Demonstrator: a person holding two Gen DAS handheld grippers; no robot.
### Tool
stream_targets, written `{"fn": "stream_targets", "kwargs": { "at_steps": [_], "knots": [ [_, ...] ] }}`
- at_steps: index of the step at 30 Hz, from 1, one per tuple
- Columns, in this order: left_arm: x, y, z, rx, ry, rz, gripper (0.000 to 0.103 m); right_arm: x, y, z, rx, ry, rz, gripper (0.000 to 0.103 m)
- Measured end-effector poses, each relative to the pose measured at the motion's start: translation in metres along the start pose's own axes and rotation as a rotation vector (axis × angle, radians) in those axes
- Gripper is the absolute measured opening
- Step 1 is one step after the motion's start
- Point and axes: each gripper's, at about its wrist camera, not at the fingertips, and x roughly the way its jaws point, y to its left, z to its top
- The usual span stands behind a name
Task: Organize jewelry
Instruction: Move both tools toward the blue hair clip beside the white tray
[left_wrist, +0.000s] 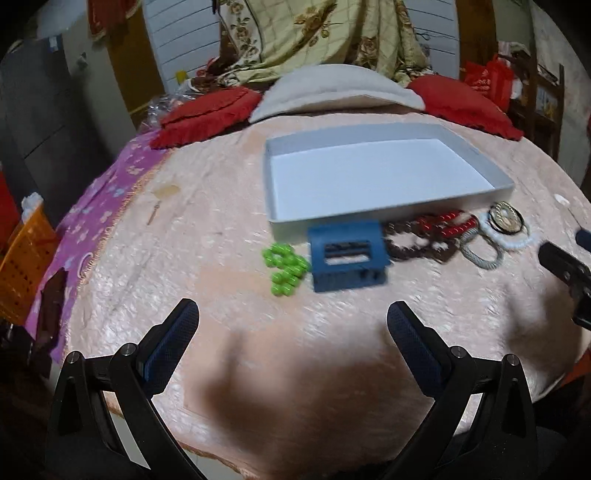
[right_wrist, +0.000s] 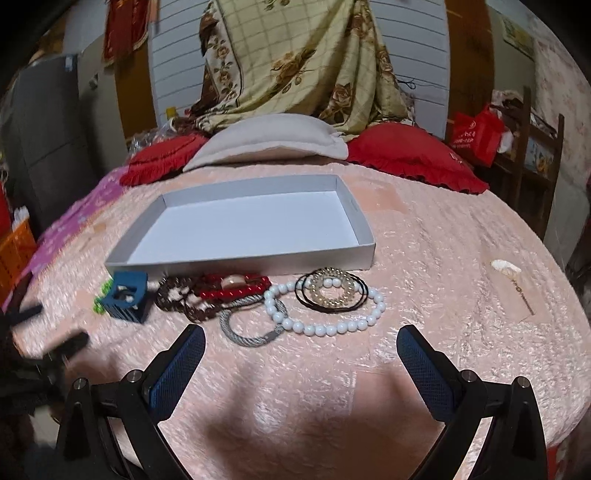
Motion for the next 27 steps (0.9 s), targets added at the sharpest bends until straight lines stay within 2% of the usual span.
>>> {"fn": "stream_targets", "kwargs": {
  "at_steps": [2, 4, 16, 21, 27],
  "knots": [
    [0.003, 0.009, 0.001, -0.044, 0.009, -0.028, 0.102, 0.000, -0.007, -0.002, 0.039, 0.004, 0.014, 0.103],
    [0.007, 0.010, 0.000, -0.060, 0.020, -0.022, 0.102, -0.001, -0.008, -0.002, 0.041, 0.001, 0.005, 0.103],
    [0.024, -0.002, -0.003, -0.094, 0.061, -0.077, 0.102, 0.006, -0.003, 0.005, 0.033, 0.009, 0.052, 0.103],
    [0.030, -0.003, -0.003, -0.095, 0.069, -0.075, 0.102, 0.012, -0.010, 0.003, 0.077, 0.035, 0.071, 0.103],
    [0.039, -0.001, -0.008, -0.112, 0.097, -0.086, 0.102, 0.008, -0.008, 0.002, 0.059, 0.022, 0.081, 0.103]
  ]
}}
